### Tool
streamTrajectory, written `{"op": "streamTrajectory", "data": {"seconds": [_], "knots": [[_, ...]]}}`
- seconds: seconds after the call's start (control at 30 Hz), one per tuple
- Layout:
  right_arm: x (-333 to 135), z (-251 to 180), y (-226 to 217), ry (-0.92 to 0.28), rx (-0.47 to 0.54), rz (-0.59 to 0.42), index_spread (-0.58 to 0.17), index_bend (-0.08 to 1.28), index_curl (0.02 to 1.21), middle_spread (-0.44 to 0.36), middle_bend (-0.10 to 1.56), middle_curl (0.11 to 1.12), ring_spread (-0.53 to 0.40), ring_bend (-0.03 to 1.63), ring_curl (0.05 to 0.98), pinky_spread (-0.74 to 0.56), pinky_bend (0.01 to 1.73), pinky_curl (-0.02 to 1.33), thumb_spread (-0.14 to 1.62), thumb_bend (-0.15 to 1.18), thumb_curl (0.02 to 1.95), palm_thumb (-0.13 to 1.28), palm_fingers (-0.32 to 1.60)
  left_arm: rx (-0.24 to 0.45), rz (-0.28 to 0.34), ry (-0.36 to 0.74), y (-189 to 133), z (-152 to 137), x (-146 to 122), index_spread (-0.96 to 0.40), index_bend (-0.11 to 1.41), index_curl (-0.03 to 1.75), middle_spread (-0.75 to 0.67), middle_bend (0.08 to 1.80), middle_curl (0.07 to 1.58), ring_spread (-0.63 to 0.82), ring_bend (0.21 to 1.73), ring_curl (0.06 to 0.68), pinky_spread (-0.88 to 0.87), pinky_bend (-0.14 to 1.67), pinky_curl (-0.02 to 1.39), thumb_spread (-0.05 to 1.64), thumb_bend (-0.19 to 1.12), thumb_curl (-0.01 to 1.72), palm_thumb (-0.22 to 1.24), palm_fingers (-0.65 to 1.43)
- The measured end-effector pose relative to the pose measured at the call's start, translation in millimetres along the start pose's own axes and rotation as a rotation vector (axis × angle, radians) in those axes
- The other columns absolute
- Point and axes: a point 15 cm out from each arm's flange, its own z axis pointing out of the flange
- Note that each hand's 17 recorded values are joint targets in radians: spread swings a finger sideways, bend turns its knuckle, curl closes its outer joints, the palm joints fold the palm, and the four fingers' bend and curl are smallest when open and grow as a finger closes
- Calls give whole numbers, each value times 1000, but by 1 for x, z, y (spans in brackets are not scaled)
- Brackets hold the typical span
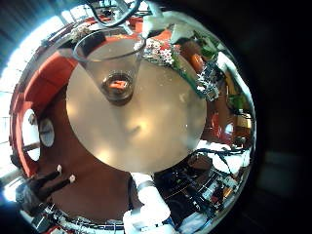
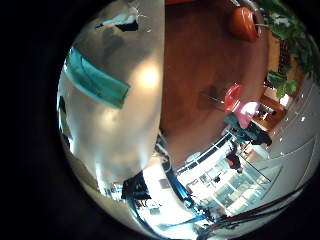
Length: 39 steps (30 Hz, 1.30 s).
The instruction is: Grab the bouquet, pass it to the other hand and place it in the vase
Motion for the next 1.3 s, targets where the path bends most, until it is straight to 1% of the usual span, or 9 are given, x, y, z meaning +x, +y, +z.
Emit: {"op": "streamTrajectory", "data": {"seconds": [0.7, 0.9, 1.0, 1.03, 1.13, 1.17, 1.23, 1.27, 1.3], "knots": [[-5, 25, -10, 36, -20, -6, -193, 184, 453, -108, 619, 558, -196, 1037, 400, -151, 819, 350, 990, -22, 477, 708, 451, 6, -13, -7, 4, -3, -4, 108, 178, 354, 360, 198, 362, 541, 485, 196, 513, 187, 283, 1144, -20, 311, 321, 178], [-9, 28, -10, 54, -23, -15, -243, 178, 452, -168, 651, 586, -238, 1097, 420, -297, 959, 361, 981, -22, 484, 740, 613, 9, -15, -7, 4, -4, -5, 108, 178, 354, 360, 198, 361, 542, 485, 196, 513, 187, 282, 1144, -20, 310, 321, 178], [-6, 30, -11, 78, -25, -16, -310, 186, 463, -226, 679, 611, -276, 1128, 431, -430, 1081, 380, 969, -18, 492, 768, 799, 11, -17, -7, 4, -4, -4, 108, 177, 354, 360, 200, 363, 542, 483, 196, 513, 187, 282, 1142, -19, 313, 325, 179], [-5, 30, -11, 87, -23, -18, -323, 190, 466, -233, 682, 615, -280, 1133, 433, -446, 1105, 384, 964, -15, 494, 779, 842, 11, -17, -8, 5, -4, -5, 108, 177, 354, 360, 200, 363, 542, 483, 196, 513, 187, 282, 1142, -19, 313, 326, 179], [-4, 28, -12, 116, -12, -27, -411, 307, 543, -290, 782, 674, -292, 1146, 451, -473, 1128, 406, 947, -9, 507, 834, 1144, 13, -19, -8, 5, -5, -5, 108, 177, 354, 360, 200, 363, 542, 483, 196, 513, 187, 281, 1141, -20, 314, 327, 179], [-5, 26, -12, 122, -7, -30, -418, 335, 562, -292, 792, 682, -289, 1150, 458, -469, 1133, 414, 944, -8, 509, 842, 1157, 13, -19, -8, 4, -5, -5, 108, 177, 354, 360, 199, 364, 542, 483, 196, 513, 187, 281, 1141, -20, 314, 327, 179], [-7, 21, -11, 130, 7, -37, -454, 510, 666, -305, 872, 743, -280, 1204, 497, -408, 1205, 461, 918, -5, 527, 900, 1241, 14, -16, -9, 4, -5, -5, 108, 177, 354, 360, 199, 364, 542, 483, 197, 513, 187, 281, 1140, -20, 315, 327, 179], [-7, 19, -11, 137, 13, -36, -459, 546, 688, -305, 889, 757, -277, 1214, 503, -392, 1226, 472, 913, -6, 530, 909, 1242, 15, -16, -9, 4, -5, -5, 108, 177, 354, 360, 199, 364, 542, 483, 197, 513, 187, 281, 1140, -20, 315, 327, 179], [-6, 17, -11, 144, 21, -34, -469, 630, 744, -309, 926, 791, -271, 1254, 524, -365, 1273, 497, 897, -5, 545, 935, 1227, 15, -15, -9, 5, -6, -4, 108, 178, 354, 360, 197, 363, 542, 483, 197, 513, 187, 281, 1140, -20, 315, 327, 178]]}}
